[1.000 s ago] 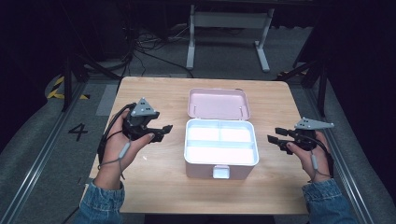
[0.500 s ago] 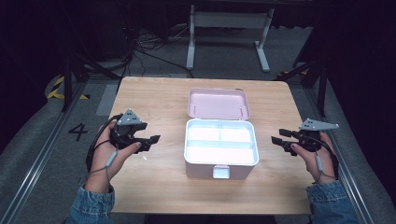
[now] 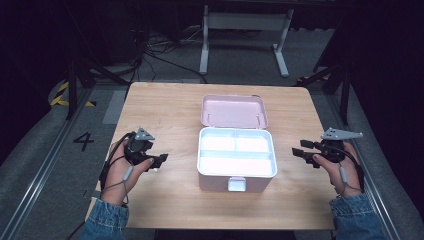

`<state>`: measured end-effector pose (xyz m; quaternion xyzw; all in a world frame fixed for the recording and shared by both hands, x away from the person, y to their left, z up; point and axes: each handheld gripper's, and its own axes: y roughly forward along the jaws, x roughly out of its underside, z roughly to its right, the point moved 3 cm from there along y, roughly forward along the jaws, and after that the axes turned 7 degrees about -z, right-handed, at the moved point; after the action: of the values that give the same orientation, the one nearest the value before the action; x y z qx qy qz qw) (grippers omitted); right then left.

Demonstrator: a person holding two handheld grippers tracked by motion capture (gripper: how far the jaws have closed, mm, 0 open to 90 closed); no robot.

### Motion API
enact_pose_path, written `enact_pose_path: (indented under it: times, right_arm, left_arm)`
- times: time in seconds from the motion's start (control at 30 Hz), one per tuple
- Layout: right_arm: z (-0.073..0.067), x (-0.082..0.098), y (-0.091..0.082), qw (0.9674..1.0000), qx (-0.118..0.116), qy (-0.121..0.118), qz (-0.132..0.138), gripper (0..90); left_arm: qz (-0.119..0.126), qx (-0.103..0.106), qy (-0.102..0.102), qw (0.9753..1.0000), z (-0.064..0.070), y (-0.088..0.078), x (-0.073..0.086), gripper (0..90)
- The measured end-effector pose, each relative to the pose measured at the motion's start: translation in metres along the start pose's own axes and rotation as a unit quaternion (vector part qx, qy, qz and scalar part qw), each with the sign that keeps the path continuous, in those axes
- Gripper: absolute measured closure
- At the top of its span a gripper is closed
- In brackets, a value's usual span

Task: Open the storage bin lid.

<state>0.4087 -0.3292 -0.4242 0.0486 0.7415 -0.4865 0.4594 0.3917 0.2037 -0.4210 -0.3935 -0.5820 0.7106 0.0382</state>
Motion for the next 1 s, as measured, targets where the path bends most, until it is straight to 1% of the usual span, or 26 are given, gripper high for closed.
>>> enact_pose_path:
  times: [0.03, 0.07, 0.13, 0.2, 0.23, 0.27, 0.3, 0.33, 0.37, 0.4, 0.5, 0.57, 0.6, 0.63, 0.67, 0.7, 0.73, 0.77, 0.8, 0.87, 0.9, 0.93, 1.0]
  right_arm:
    - [0.0, 0.0, 0.0, 1.0, 0.0, 0.0, 0.0, 45.9]
    - [0.001, 0.001, 0.001, 1.0, 0.0, 0.001, -0.002, 45.9]
    - [0.002, 0.002, 0.002, 1.0, 0.0, 0.002, -0.006, 45.8]
    - [0.002, 0.003, 0.004, 1.0, -0.001, 0.004, -0.009, 45.7]
    - [0.003, 0.004, 0.005, 0.9999, -0.001, 0.005, -0.012, 45.8]
    - [0.003, 0.005, 0.006, 0.9999, -0.001, 0.005, -0.014, 45.7]
    - [0.002, 0.005, 0.007, 0.9999, 0.0, 0.004, -0.016, 45.5]
    - [0.002, 0.005, 0.008, 0.9998, -0.002, 0.005, -0.018, 45.4]
    - [0.002, 0.005, 0.009, 0.9998, -0.002, 0.004, -0.021, 45.3]
    - [0.002, 0.006, 0.01, 0.9997, -0.003, 0.004, -0.022, 45.2]
    - [0.002, 0.007, 0.013, 0.9996, -0.003, 0.006, -0.027, 45.0]
    - [0.003, 0.009, 0.015, 0.9994, -0.004, 0.008, -0.033, 44.8]
    - [0.003, 0.01, 0.016, 0.9994, -0.003, 0.009, -0.034, 44.8]
    - [0.004, 0.01, 0.017, 0.9993, -0.003, 0.011, -0.035, 44.8]
    - [0.004, 0.01, 0.017, 0.9993, -0.003, 0.01, -0.037, 44.7]
    - [0.004, 0.011, 0.018, 0.9992, -0.003, 0.012, -0.039, 44.7]
    - [0.005, 0.012, 0.018, 0.9991, -0.003, 0.013, -0.039, 44.7]
    - [0.005, 0.012, 0.019, 0.9991, -0.003, 0.015, -0.04, 44.7]
    - [0.006, 0.013, 0.02, 0.999, -0.003, 0.017, -0.041, 44.7]
    - [0.007, 0.014, 0.021, 0.9988, 0.001, 0.016, -0.047, 44.7]
    - [0.007, 0.014, 0.021, 0.9987, 0.001, 0.017, -0.048, 44.7]
    - [0.007, 0.014, 0.021, 0.9987, 0.001, 0.017, -0.047, 44.7]
    - [0.006, 0.014, 0.021, 0.9988, 0.0, 0.016, -0.047, 44.7]
  left_arm:
    - [-0.006, 0.0, -0.004, 1.0, 0.0, 0.003, 0.001, 30.6]
    - [-0.009, 0.004, -0.008, 0.9999, -0.001, 0.007, 0.003, 30.5]
    - [-0.017, 0.011, -0.009, 0.9998, -0.002, 0.013, 0.004, 30.4]
    - [-0.015, 0.022, -0.017, 0.9995, -0.004, 0.019, 0.006, 30.2]
    - [-0.014, 0.022, -0.019, 0.9995, -0.006, 0.022, 0.007, 30.2]
    - [-0.016, 0.027, -0.024, 0.9992, -0.006, 0.024, 0.008, 30.2]
    - [-0.016, 0.025, -0.018, 0.9994, -0.008, 0.027, 0.009, 30.3]
    - [-0.018, 0.029, -0.022, 0.9992, -0.008, 0.029, 0.01, 30.3]
    - [-0.018, 0.027, -0.021, 0.9993, -0.01, 0.031, 0.01, 30.3]
    - [-0.018, 0.028, -0.027, 0.9991, -0.009, 0.033, 0.011, 30.3]
    - [-0.017, 0.025, -0.018, 0.9994, -0.01, 0.039, 0.012, 30.3]
    - [-0.006, 0.02, -0.008, 0.9998, -0.011, 0.043, 0.012, 30.4]
    - [-0.005, 0.024, -0.011, 0.9996, -0.01, 0.044, 0.013, 30.5]
    - [-0.007, 0.03, -0.01, 0.9995, -0.011, 0.044, 0.014, 30.4]
    - [-0.001, 0.026, -0.015, 0.9995, -0.011, 0.045, 0.014, 30.5]
    - [0.004, 0.023, -0.014, 0.9996, -0.012, 0.046, 0.014, 30.5]
    - [-0.001, 0.026, -0.019, 0.9995, -0.012, 0.045, 0.015, 30.6]
    - [-0.002, 0.021, -0.013, 0.9997, -0.014, 0.045, 0.015, 30.5]
    - [-0.004, 0.024, -0.022, 0.9995, -0.013, 0.046, 0.016, 30.5]
    - [-0.009, 0.028, -0.02, 0.9994, -0.014, 0.045, 0.016, 30.4]
    - [-0.011, 0.03, -0.022, 0.9992, -0.013, 0.046, 0.016, 30.4]
    - [-0.009, 0.029, -0.021, 0.9993, -0.013, 0.046, 0.016, 30.4]
    - [-0.013, 0.029, -0.016, 0.9994, -0.013, 0.046, 0.016, 30.3]
